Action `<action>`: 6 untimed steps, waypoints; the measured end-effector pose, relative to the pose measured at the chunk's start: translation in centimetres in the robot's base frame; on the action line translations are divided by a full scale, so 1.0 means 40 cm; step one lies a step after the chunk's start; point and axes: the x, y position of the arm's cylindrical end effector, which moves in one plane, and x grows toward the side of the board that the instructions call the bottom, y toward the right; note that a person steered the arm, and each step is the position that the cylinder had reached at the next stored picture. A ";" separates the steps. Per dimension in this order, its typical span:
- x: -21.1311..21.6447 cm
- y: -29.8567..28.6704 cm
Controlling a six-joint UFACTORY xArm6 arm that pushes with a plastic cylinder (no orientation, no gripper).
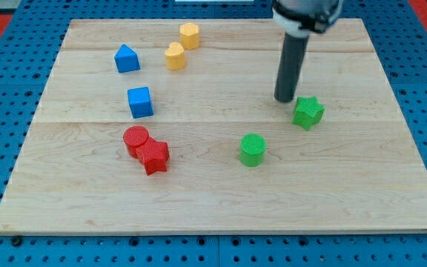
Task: Move the blue cube towards the center of the board
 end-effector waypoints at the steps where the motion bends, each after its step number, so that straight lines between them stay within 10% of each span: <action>1: 0.135 -0.248; 6: 0.082 -0.604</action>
